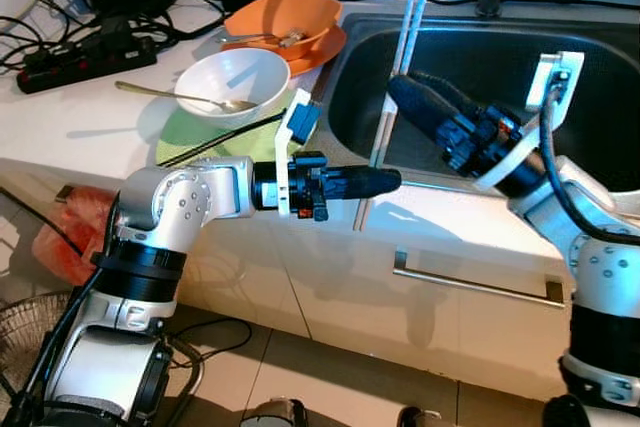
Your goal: Kitchen organization
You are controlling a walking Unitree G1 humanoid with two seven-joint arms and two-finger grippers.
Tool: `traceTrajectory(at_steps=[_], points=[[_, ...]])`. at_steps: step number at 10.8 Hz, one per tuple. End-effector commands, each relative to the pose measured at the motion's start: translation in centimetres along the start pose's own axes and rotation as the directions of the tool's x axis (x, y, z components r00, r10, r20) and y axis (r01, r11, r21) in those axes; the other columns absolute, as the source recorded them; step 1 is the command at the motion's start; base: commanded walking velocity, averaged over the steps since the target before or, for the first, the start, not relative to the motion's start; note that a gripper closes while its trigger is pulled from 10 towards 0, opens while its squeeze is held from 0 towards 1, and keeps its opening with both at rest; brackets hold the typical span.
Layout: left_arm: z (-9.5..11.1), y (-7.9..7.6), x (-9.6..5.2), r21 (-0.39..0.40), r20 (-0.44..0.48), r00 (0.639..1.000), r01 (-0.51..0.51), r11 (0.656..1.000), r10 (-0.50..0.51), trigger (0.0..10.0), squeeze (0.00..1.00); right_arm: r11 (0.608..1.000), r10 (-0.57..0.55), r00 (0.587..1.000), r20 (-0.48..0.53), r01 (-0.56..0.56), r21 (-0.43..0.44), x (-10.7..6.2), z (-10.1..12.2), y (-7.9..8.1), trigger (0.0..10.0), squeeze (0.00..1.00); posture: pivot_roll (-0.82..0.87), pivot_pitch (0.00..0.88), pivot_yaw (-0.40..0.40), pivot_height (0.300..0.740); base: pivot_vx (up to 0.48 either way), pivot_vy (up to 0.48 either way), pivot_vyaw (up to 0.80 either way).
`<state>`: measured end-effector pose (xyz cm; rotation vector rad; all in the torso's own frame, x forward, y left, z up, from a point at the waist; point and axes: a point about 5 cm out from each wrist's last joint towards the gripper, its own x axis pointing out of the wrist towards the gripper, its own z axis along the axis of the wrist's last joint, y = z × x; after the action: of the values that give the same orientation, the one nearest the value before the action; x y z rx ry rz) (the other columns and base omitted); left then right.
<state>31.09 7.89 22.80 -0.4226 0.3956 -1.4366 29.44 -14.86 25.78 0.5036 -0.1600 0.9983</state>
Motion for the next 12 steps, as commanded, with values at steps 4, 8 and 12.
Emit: traceTrajectory(at_steps=[4, 8, 12], points=[[0.3, -0.9, 0.3, 0.019, 0.005, 0.999, 0.052, 0.998, -0.052, 0.0, 0.00, 0.997, 0.059, 0.994, -0.092, -0.055, 0.046, 0.5, -1.4, -0.3, 10.0, 0.00, 0.06, 0.101, 0.130, 0.740, 0.000, 0.000, 0.00], [-0.2, -0.9, 0.4, 0.026, -0.015, 0.999, 0.047, 0.999, -0.047, 0.0, 0.00, 0.996, 0.077, 0.990, -0.115, -0.070, 0.062, 1.1, -1.8, -1.0, 0.0, 0.00, 0.06, 0.103, 0.126, 0.740, 0.000, 0.000, 0.00], [-0.5, -0.7, 0.2, 0.015, -0.018, 0.999, 0.042, 0.999, -0.041, 0.0, 0.00, 0.996, 0.086, 0.989, -0.124, -0.082, 0.039, 1.3, -1.1, -1.4, 0.0, 0.00, 0.05, 0.104, 0.120, 0.740, 0.000, 0.000, 0.00]])
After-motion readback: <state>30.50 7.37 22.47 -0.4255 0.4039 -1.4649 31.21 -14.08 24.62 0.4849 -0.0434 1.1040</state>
